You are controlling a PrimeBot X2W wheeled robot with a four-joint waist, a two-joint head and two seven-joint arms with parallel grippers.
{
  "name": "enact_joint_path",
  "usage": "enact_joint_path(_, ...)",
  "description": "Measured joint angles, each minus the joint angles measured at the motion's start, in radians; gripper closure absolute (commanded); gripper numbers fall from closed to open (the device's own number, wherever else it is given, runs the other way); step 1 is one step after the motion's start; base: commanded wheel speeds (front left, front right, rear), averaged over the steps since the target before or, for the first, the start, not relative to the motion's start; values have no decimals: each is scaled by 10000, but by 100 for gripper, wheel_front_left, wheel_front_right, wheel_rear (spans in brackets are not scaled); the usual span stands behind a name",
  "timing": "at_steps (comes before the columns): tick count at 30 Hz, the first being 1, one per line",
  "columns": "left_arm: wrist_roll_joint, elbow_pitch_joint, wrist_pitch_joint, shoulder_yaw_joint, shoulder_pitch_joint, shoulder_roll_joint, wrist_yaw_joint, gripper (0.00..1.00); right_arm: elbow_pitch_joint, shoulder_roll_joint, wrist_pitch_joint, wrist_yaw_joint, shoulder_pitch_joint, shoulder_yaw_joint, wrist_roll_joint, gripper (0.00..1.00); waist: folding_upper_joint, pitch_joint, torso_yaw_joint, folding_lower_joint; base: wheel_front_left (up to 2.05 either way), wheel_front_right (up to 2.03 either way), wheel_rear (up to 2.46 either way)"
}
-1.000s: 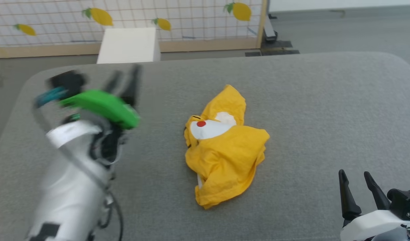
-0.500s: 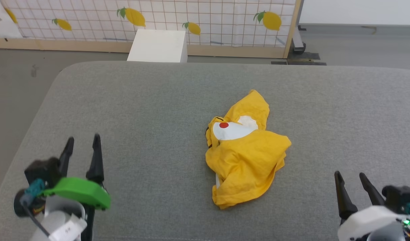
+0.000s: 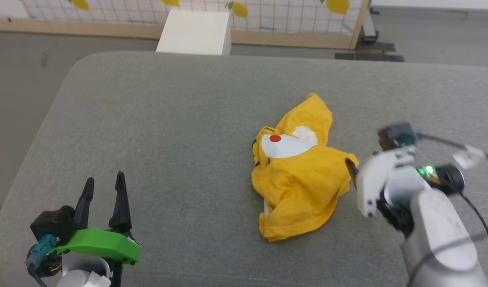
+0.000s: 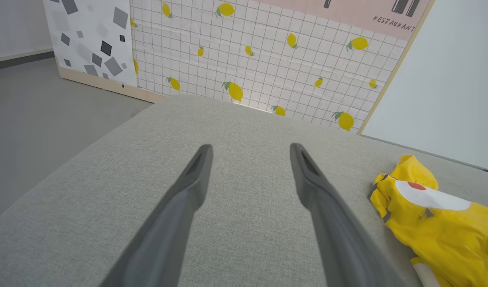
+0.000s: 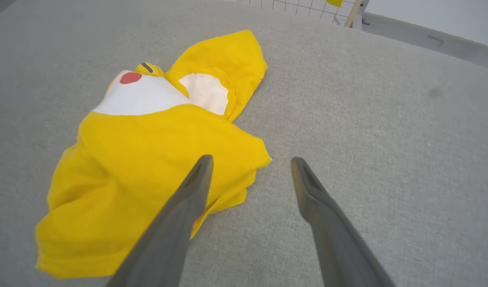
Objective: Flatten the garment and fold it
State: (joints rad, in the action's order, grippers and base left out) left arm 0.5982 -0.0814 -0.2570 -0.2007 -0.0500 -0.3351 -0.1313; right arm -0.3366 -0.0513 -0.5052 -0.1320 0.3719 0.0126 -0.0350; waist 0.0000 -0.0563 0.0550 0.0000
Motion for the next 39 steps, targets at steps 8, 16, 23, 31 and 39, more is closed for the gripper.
enact_joint_path(8, -10, -128, 0, -270, -234, 207, 268, 0, -2088, 12, -1567, 2, 1272, 443, 782, 0, 0, -515, 705, 0, 0, 0, 0)
enact_joint_path(16, 0, -523, 0, -265, -535, 303, 493, 0, -2830, -33, -1501, 2, 1264, 1126, 318, 0, 0, -1064, 1177, 1, 0, 0, 0)
enact_joint_path(23, 0, -658, 0, -255, -630, 403, 525, 0, -2826, -15, -334, 4, 1281, 1636, -376, 100, 0, -1094, 959, 1, 0, 0, 0)
enact_joint_path(31, -17, -673, 0, -159, -632, 397, 554, 0, -1768, -82, 901, 0, 1418, 911, -890, 100, 0, -867, 554, 1, 0, 0, 0)
enact_joint_path(39, -27, -596, 4, -217, -568, 430, 493, 0, 1035, -322, 441, 0, -583, -2376, -387, 100, 0, -388, 121, 1, 0, 0, 0)
